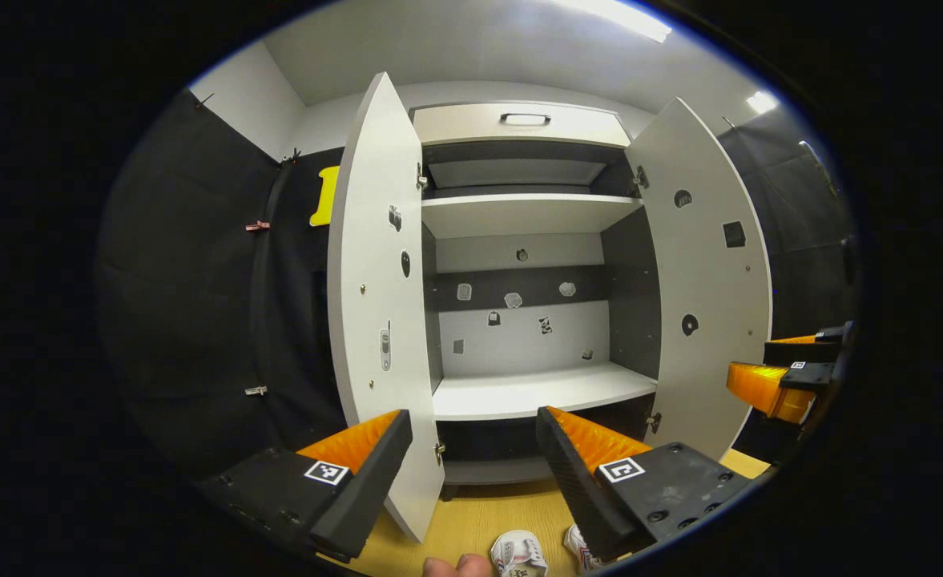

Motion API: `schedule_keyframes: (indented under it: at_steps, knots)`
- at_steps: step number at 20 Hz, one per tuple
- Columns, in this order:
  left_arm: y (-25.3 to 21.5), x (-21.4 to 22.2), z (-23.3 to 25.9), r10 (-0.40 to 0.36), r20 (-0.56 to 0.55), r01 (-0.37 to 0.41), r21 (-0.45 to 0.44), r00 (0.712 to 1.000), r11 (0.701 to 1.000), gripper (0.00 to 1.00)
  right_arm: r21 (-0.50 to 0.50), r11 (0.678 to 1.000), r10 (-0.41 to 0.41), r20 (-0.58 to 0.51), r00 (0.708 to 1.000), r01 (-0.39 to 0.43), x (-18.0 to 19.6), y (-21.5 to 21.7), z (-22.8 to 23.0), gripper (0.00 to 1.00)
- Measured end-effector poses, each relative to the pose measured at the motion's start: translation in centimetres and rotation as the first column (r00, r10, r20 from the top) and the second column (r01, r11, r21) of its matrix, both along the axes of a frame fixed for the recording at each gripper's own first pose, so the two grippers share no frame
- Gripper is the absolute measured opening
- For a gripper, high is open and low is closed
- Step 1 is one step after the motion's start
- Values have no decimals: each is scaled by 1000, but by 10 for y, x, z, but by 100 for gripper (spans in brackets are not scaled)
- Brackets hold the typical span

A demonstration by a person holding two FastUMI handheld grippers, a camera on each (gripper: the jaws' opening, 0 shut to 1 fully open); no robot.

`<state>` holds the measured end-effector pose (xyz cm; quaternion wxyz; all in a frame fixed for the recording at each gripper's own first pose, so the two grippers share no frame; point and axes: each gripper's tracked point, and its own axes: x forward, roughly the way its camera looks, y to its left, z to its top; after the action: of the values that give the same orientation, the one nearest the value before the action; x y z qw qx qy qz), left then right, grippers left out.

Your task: Grab one shoe with the right hand and put it into the shoe cabinet, grab the other shoe with the left hand and put it into the shoe cabinet; then close the right door with the right hand and the left door with the left hand.

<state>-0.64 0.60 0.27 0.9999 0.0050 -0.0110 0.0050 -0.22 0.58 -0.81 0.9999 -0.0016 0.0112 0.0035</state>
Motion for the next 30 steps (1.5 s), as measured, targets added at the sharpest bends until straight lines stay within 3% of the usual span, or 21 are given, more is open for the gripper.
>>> schedule_keyframes:
  at_steps: [6, 11, 15, 21, 25, 26, 29, 30]
  knots:
    - [8, -4, -7, 0, 4, 0, 3, 1000, 1000, 97, 38, 997, 73, -156, 985, -68, -5, 30, -73, 98]
    - [20, -10, -24, 4, -21, -5, -5, 1000, 1000, 97, 110, 988, 138, -355, 924, -106, -30, 55, -176, 99]
    - [29, -15, -37, 18, -47, -18, -4, 999, 1000, 97, 141, 983, 172, -498, 850, -116, -46, 67, -262, 100]
    - [41, -22, -53, 43, -83, -42, 9, 996, 999, 97, 244, 969, 206, -692, 692, -43, -66, 82, -362, 98]
    - [49, -22, -60, 63, -99, -62, 10, 993, 998, 97, 256, 966, 220, -749, 625, -33, -68, 92, -406, 88]
    - [51, -21, -61, 68, -103, -67, 10, 992, 998, 97, 257, 966, 219, -762, 609, -26, -68, 93, -415, 79]
    - [57, -22, -68, 81, -116, -80, 11, 990, 997, 97, 246, 969, 186, -763, 619, 12, -52, 90, -435, 69]
    - [58, -22, -70, 86, -122, -85, 13, 989, 996, 97, 237, 971, 173, -755, 633, 18, -44, 90, -439, 49]
